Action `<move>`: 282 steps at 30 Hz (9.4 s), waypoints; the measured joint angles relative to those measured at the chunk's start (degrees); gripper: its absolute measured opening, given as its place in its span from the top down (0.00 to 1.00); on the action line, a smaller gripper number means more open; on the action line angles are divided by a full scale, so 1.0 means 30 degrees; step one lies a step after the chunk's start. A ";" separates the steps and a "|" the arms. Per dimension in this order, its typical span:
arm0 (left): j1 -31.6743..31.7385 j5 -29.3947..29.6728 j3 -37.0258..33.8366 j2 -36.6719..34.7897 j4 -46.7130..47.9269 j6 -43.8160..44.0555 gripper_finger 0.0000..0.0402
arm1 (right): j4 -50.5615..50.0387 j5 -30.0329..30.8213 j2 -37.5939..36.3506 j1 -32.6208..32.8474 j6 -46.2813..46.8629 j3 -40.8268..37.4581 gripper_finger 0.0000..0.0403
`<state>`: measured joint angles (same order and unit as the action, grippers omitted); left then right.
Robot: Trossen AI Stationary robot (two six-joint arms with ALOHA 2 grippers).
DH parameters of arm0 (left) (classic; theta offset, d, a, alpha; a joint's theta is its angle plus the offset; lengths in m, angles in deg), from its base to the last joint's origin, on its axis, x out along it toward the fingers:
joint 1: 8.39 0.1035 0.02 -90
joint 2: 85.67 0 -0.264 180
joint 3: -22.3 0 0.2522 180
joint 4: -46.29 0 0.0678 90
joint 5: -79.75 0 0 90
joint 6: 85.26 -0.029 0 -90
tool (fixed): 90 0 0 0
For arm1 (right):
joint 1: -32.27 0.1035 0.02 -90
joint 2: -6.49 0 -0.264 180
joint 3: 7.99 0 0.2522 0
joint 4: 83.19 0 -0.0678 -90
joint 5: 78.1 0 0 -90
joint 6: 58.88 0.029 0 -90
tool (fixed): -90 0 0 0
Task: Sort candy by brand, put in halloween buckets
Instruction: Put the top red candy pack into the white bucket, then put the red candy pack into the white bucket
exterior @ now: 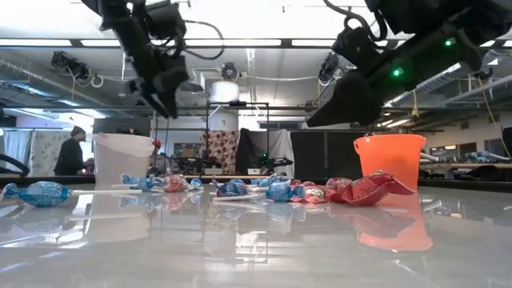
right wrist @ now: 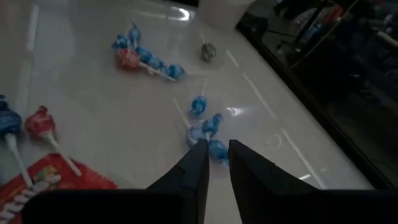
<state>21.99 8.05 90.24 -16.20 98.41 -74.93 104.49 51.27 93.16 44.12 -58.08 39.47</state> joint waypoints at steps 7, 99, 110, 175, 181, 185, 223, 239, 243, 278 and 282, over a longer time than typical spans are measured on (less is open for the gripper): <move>-0.5627 0.0002 -0.2174 0.0102 -0.4748 0.1784 0.55 | -0.1595 -0.0047 -0.0031 -0.0331 0.1263 -0.0007 0.82; -1.7287 0.6933 0.2337 1.0597 -1.3307 0.6734 0.97 | -0.9359 0.2620 -0.7091 0.3618 0.4483 -0.1341 0.81; -1.5547 0.5715 0.2388 0.7222 -0.7301 0.7869 0.97 | -1.0370 -0.0651 -0.7069 0.3175 0.5971 -0.1341 0.82; 0.6103 0.5829 0.2403 0.3430 0.4703 0.5049 0.65 | -0.8616 -0.0106 -0.7309 0.1354 0.3717 -0.3840 0.82; 0.1648 0.5389 0.2403 0.3083 0.2228 0.4550 0.65 | -0.7550 -0.0547 -0.7317 0.0592 0.3847 -0.4146 0.82; -0.2537 0.4659 0.2403 0.3208 -0.0377 0.4565 0.67 | -0.6870 -0.1443 -0.7317 0.0349 0.4187 -0.4146 0.82; -1.5257 -0.1404 0.8994 1.8056 -1.4035 0.3590 0.38 | -1.4956 -0.0997 -1.1051 0.0529 0.7604 -0.2149 0.82; -1.5664 0.0757 0.9026 1.7855 -1.0960 0.4815 0.70 | -1.5168 -0.0622 -1.0806 0.1780 0.8392 -0.2157 0.82; -1.5235 0.0828 0.9010 1.6490 -0.8916 0.5715 0.89 | -1.4188 -0.0711 -1.0806 0.1780 0.8950 -0.2157 0.82; 0.7895 0.0971 0.2396 0.2011 0.5419 0.3246 0.92 | -0.7877 -0.3668 -0.7746 0.1795 0.6221 -0.2161 0.82; 0.8575 0.0844 0.2043 0.2018 0.3673 0.3392 0.92 | -0.7877 -0.3660 -0.7724 0.1772 0.6164 -0.2164 0.82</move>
<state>47.71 10.58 96.37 -10.14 109.43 -64.75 80.86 40.29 69.99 49.43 -39.59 32.97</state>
